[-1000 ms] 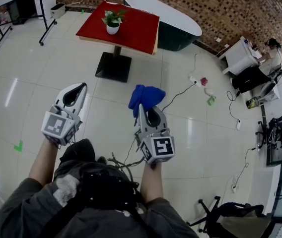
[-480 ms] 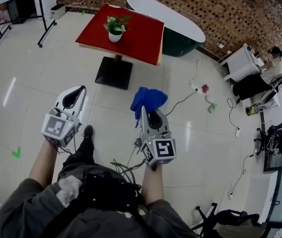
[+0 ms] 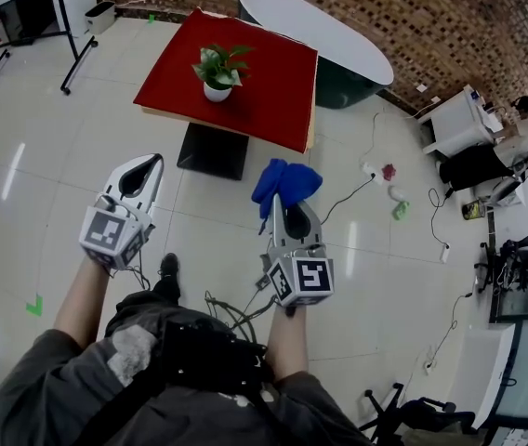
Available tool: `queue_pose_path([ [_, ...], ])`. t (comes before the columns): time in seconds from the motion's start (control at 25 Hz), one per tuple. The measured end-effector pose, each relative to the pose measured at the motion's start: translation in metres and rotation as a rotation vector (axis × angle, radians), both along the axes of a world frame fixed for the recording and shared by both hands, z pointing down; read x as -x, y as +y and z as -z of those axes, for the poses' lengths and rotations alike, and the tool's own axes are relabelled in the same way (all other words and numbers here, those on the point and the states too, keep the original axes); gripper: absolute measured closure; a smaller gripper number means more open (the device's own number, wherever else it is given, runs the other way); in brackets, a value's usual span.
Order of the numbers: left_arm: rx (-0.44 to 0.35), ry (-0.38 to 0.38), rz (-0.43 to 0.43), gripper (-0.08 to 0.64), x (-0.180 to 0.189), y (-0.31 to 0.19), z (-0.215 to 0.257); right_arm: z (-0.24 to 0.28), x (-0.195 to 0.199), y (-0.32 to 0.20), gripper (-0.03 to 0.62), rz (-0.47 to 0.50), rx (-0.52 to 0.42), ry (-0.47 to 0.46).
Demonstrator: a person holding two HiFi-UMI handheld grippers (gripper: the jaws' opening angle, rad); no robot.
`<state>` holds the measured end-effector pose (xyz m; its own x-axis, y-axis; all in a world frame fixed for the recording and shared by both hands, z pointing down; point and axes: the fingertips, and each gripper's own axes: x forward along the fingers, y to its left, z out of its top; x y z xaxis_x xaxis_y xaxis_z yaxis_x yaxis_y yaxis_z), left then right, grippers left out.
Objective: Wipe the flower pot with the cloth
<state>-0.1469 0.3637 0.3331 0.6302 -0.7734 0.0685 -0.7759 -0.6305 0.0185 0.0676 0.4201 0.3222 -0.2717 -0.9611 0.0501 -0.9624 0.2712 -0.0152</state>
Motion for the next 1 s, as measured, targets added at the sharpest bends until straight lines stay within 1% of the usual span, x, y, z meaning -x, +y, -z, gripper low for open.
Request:
queue_pose_path([
  [0.2, 0.004, 0.009, -0.023, 0.534, 0.011, -0.074, -0.009, -0.005, 0.012, -0.078, 0.531, -0.022, 0.021, -0.011],
  [0.32, 0.021, 0.004, -0.026, 0.534, 0.019, -0.113, -0.011, -0.008, 0.018, -0.118, 0.531, -0.032, 0.026, -0.014],
  [0.56, 0.004, -0.005, -0.087, 0.534, 0.029, -0.171, -0.023, -0.01, 0.031, -0.187, 0.53, -0.074, 0.029, -0.017],
  [0.72, 0.02, 0.009, -0.11, 0.534, 0.034, -0.199, -0.023, -0.006, 0.036, -0.215, 0.531, -0.104, 0.023, -0.027],
  [0.84, 0.018, 0.023, -0.112, 0.534, 0.034, -0.216, -0.021, -0.007, 0.038, -0.226, 0.53, -0.103, 0.03, -0.039],
  [1.0, 0.029, 0.031, -0.118, 0.534, 0.028, -0.231, -0.027, -0.01, 0.029, -0.24, 0.529, -0.115, 0.033, -0.043],
])
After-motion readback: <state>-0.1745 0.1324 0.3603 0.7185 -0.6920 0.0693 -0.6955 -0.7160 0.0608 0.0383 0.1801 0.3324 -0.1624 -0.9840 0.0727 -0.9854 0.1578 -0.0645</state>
